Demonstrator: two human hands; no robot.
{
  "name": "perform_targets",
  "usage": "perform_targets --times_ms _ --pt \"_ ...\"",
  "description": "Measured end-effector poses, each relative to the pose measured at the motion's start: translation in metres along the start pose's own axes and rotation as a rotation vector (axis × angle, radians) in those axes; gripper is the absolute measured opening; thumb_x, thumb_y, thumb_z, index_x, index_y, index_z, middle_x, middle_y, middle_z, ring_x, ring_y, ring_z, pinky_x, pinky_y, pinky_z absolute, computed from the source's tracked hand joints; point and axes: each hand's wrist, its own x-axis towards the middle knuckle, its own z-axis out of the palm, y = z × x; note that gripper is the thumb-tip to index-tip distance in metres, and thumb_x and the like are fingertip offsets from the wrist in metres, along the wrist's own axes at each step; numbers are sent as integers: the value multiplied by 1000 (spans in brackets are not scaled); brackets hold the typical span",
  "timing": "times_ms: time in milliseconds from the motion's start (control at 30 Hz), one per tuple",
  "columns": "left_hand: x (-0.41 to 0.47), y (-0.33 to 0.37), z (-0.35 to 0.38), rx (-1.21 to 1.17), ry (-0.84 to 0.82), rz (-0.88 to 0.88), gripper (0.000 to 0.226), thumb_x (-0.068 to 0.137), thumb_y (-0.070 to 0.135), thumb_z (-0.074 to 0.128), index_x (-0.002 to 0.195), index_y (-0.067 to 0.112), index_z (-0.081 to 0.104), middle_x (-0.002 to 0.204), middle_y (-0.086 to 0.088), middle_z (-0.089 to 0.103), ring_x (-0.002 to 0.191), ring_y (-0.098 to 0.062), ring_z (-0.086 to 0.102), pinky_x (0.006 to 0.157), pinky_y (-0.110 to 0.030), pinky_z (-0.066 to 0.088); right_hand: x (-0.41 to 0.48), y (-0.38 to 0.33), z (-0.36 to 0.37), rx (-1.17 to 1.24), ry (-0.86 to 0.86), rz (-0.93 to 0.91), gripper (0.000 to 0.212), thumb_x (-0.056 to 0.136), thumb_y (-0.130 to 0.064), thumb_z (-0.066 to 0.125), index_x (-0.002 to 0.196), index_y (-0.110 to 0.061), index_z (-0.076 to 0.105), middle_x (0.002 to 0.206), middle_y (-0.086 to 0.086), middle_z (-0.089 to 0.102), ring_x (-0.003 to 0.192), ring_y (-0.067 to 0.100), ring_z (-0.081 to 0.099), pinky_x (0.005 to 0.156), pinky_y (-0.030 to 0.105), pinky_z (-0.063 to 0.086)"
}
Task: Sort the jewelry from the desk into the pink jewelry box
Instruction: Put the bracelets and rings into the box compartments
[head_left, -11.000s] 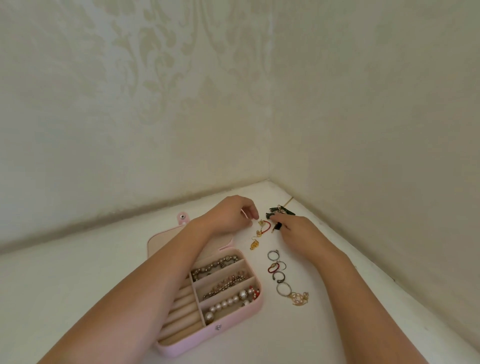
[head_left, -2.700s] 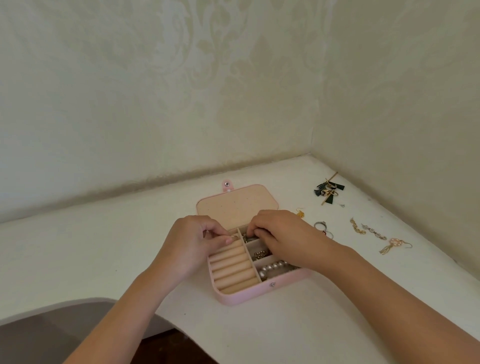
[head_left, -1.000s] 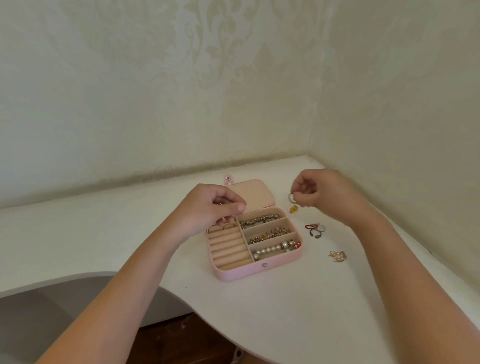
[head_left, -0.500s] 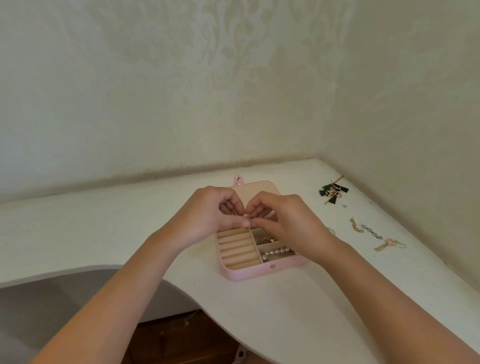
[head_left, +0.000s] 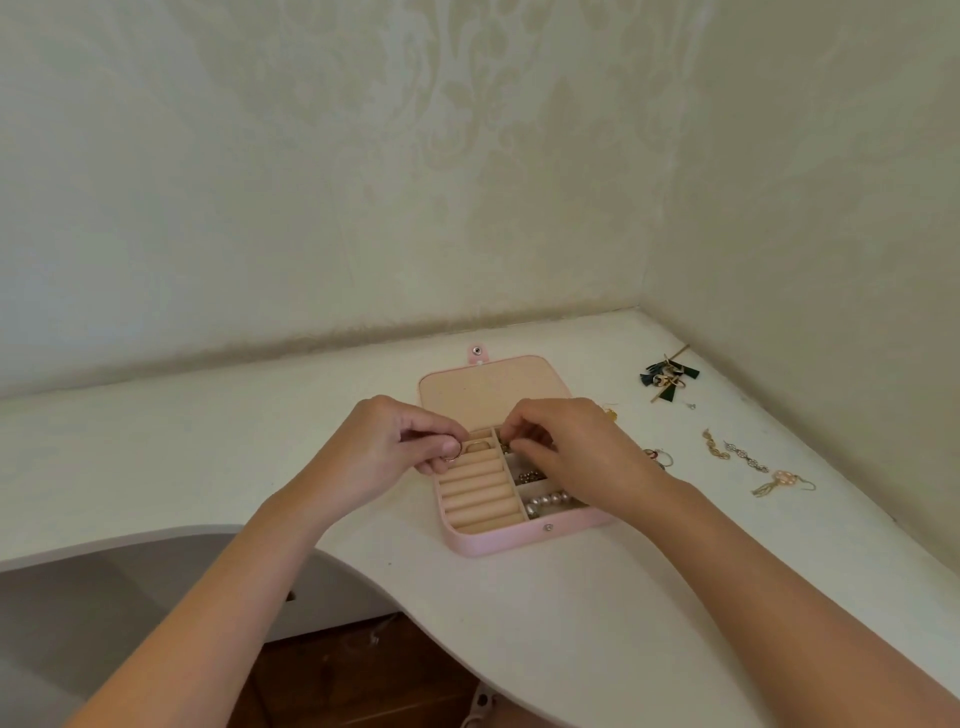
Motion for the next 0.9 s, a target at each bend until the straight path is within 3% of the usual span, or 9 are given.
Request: perform_targets --times_ms 200,600,900 --pt "1 -6 4 147 49 19 15 80 14 73 84 29 75 74 15 72 74 1 65 69 -12 48 1 3 -1 -58 -24 -3 15 88 -9 57 95 -17 69 85 -3 69 75 8 56 72 26 45" --pt "2 0 7 396 32 79 9 79 15 74 85 22 77 76 14 66 69 18 51 61 -3 34 2 6 -1 -109 -67 -22 17 90 -10 56 96 -17 69 88 -4 69 78 9 58 70 22 44" --pt "-4 -18 17 259 167 65 8 77 17 76 82 24 76 78 19 67 85 4 57 69 -2 37 2 8 1 -106 -68 -24 17 89 -10 56 95 -18 70 86 -7 68 72 4 51 63 15 38"
